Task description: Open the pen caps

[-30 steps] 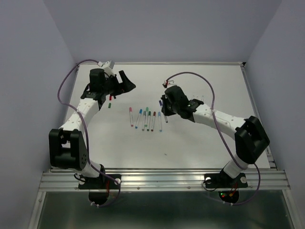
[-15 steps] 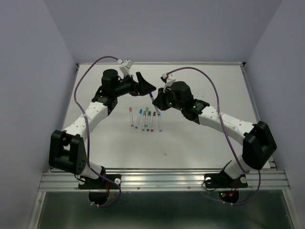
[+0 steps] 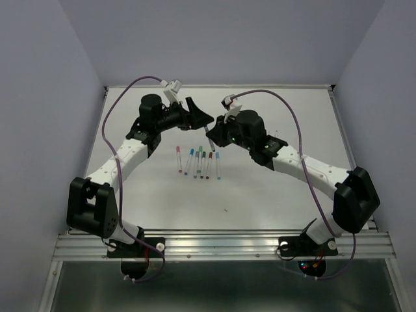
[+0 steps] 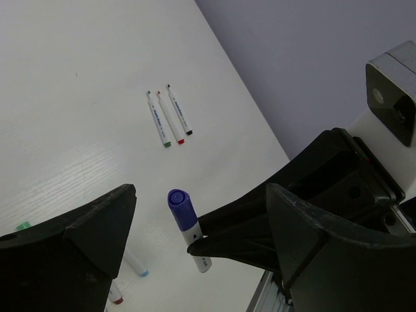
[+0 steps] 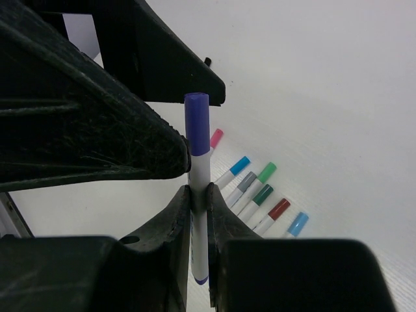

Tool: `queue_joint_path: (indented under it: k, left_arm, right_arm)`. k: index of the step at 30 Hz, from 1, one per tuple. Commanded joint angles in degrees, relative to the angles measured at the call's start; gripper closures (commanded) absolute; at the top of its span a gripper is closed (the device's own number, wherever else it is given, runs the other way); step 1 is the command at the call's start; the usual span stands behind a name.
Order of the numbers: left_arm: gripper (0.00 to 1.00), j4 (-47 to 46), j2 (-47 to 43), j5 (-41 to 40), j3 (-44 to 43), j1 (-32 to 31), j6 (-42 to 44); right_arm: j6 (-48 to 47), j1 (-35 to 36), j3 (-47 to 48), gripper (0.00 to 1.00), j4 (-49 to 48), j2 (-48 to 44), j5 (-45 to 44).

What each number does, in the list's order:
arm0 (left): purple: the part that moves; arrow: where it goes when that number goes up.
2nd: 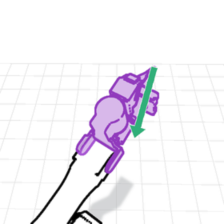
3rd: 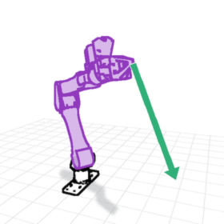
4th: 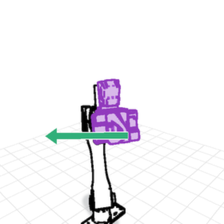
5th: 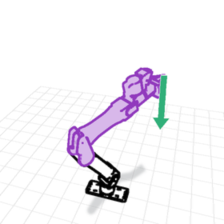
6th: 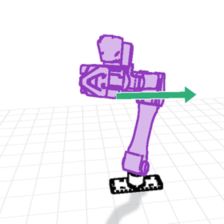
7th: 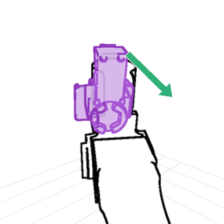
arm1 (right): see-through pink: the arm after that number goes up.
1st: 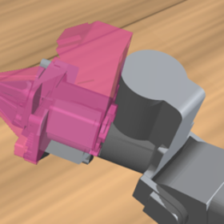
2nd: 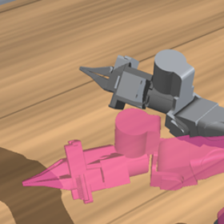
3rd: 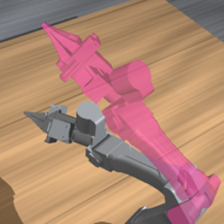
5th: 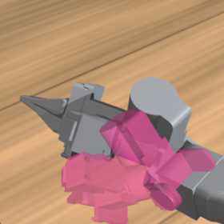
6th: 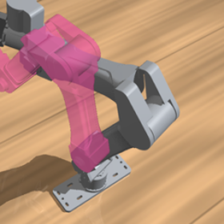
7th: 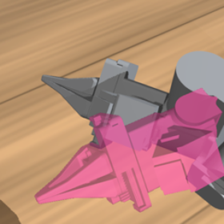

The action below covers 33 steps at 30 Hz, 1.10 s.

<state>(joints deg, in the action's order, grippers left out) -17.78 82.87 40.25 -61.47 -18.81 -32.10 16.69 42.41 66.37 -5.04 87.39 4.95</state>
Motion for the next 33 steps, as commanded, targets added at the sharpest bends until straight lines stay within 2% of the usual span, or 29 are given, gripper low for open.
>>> queue_joint_path:
  k: [1,3,4,5,7,13,16,18,21,25,26,27,29,33]
  left_arm:
    - [0.10,-3.0,0.2,0.7,-1.0,-0.6,-0.2]
    - [0.15,-3.1,0.3,0.6,-1.2,-0.7,-0.4]
    - [0.21,-3.2,0.3,0.6,-1.1,-0.8,-0.5]
    - [0.21,-3.2,0.3,0.6,-1.2,-0.8,-0.7]
    - [0.35,-3.5,0.3,0.6,-1.2,-1.0,-0.9]
    - [0.40,-3.6,0.3,0.8,-0.9,-1.1,-0.9]
    - [0.45,-3.7,0.4,1.1,-0.9,-1.1,-0.9]
    - [0.52,-3.6,0.4,1.1,-0.9,-1.1,-1.0]
    - [0.55,-3.7,0.4,1.2,-0.9,-1.1,-1.1]
    - [0.66,-3.6,0.6,1.5,-1.0,-1.1,-1.0]
    - [0.70,-3.7,0.6,1.6,-1.1,-1.1,-1.0]
    - [0.83,-3.6,0.7,1.7,-1.1,-1.1,-0.9]
    - [1.00,-3.1,1.0,1.7,-1.6,-1.1,-0.8]
    - [1.00,-2.6,1.3,0.4,-2.1,-1.1,-1.1]
  right_arm:
    - [-0.2,0.0,-0.9,0.99,-5.5,-2.6,0.1]
    - [-0.3,0.0,-0.6,0.99,-5.6,-2.2,0.6]
    - [-0.3,0.0,-0.5,0.99,-5.5,-2.1,0.8]
    - [-0.3,0.0,-0.5,0.99,-5.6,-1.9,0.9]
    - [-0.3,0.0,-0.4,0.99,-5.6,-1.6,0.9]
    - [-0.3,0.0,-0.1,0.99,-5.6,-1.5,0.2]
    - [-0.5,0.0,0.1,0.99,-5.5,-1.5,-0.9]
    - [-0.7,-0.5,0.3,0.99,-5.6,-1.7,-1.4]
    - [-1.0,-0.5,0.7,0.99,-5.5,-1.7,-1.6]
    - [-1.5,-0.5,1.2,0.99,-5.7,-1.6,-1.6]
    - [-1.7,-0.5,1.3,0.99,-5.7,-1.6,-1.7]
    - [-1.7,-0.5,1.3,0.99,-5.7,-1.5,-1.6]
    - [-1.9,-0.5,1.4,0.99,-5.7,-1.4,-1.1]
    - [-2.2,-0.5,1.4,0.99,-5.6,-0.6,1.5]
